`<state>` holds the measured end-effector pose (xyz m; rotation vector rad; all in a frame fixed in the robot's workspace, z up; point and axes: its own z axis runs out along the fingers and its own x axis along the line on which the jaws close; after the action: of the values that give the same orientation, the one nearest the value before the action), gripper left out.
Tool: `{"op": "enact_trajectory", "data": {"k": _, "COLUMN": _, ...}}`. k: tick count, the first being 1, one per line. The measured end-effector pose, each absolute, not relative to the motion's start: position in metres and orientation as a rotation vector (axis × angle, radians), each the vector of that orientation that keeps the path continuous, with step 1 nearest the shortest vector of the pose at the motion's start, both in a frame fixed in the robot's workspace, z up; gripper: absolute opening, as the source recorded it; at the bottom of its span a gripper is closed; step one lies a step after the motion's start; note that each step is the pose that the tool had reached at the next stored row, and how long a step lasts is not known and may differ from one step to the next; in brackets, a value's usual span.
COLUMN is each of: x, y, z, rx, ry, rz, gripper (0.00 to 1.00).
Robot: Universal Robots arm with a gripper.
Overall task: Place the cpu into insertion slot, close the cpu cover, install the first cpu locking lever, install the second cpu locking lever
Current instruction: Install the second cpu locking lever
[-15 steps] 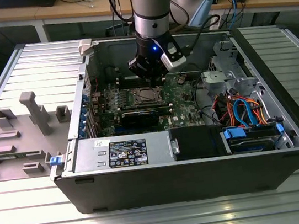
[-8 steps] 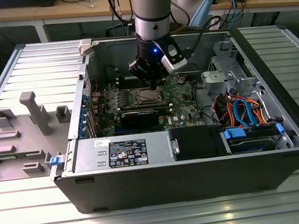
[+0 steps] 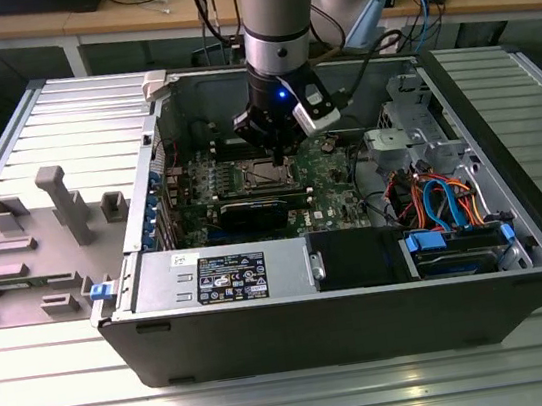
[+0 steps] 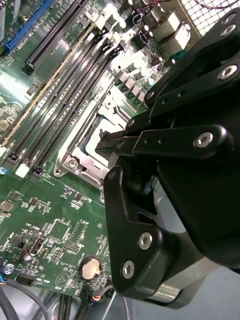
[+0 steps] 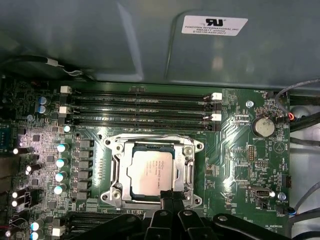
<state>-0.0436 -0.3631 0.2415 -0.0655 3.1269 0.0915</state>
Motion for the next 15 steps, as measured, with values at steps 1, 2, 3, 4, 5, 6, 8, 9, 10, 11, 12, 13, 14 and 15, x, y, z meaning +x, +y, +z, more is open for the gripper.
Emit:
{"op": "enact_trajectory", "data": {"k": 1, "x": -0.0436, "y": -0.3631, "z": 0.2415, "rx": -0.065, "ry": 3.127, "rz": 0.092, "gripper": 0.11}}
{"op": "enact_trajectory", "data": {"k": 2, "x": -0.0436, "y": -0.3631, "z": 0.2415, "rx": -0.065, "ry": 3.127, "rz": 0.092, "gripper": 0.11}}
{"op": "enact_trajectory", "data": {"k": 3, "x": -0.0436, "y": -0.3632, "z": 0.2415, "rx": -0.066, "ry": 3.127, "rz": 0.091, "gripper": 0.11}}
{"op": "enact_trajectory", "data": {"k": 4, "x": -0.0436, "y": -0.3632, "z": 0.2415, "rx": -0.065, "ry": 3.127, "rz": 0.091, "gripper": 0.11}}
{"op": "enact_trajectory", "data": {"k": 5, "x": -0.0436, "y": -0.3633, "z": 0.2415, "rx": -0.065, "ry": 3.127, "rz": 0.091, "gripper": 0.11}}
{"op": "enact_trajectory", "data": {"k": 6, "x": -0.0436, "y": -0.3633, "z": 0.2415, "rx": -0.065, "ry": 3.127, "rz": 0.092, "gripper": 0.11}}
{"op": "enact_trajectory", "data": {"k": 8, "x": -0.0436, "y": -0.3640, "z": 0.2415, "rx": -0.066, "ry": 3.127, "rz": 0.091, "gripper": 0.11}}
{"op": "enact_trajectory", "data": {"k": 9, "x": -0.0436, "y": -0.3648, "z": 0.2415, "rx": -0.066, "ry": 3.127, "rz": 0.091, "gripper": 0.11}}
{"op": "enact_trajectory", "data": {"k": 10, "x": -0.0436, "y": -0.3661, "z": 0.2415, "rx": -0.066, "ry": 3.127, "rz": 0.091, "gripper": 0.11}}
{"op": "enact_trajectory", "data": {"k": 11, "x": -0.0436, "y": -0.3668, "z": 0.2415, "rx": -0.065, "ry": 3.127, "rz": 0.092, "gripper": 0.11}}
{"op": "enact_trajectory", "data": {"k": 12, "x": -0.0436, "y": -0.3675, "z": 0.2415, "rx": -0.065, "ry": 3.127, "rz": 0.092, "gripper": 0.11}}
{"op": "enact_trajectory", "data": {"k": 13, "x": -0.0437, "y": -0.3680, "z": 0.2415, "rx": -0.065, "ry": 3.127, "rz": 0.092, "gripper": 0.11}}
{"op": "enact_trajectory", "data": {"k": 14, "x": -0.0437, "y": -0.3683, "z": 0.2415, "rx": -0.065, "ry": 3.127, "rz": 0.092, "gripper": 0.11}}
{"op": "enact_trajectory", "data": {"k": 15, "x": -0.0437, "y": -0.3684, "z": 0.2414, "rx": -0.065, "ry": 3.127, "rz": 0.092, "gripper": 0.11}}
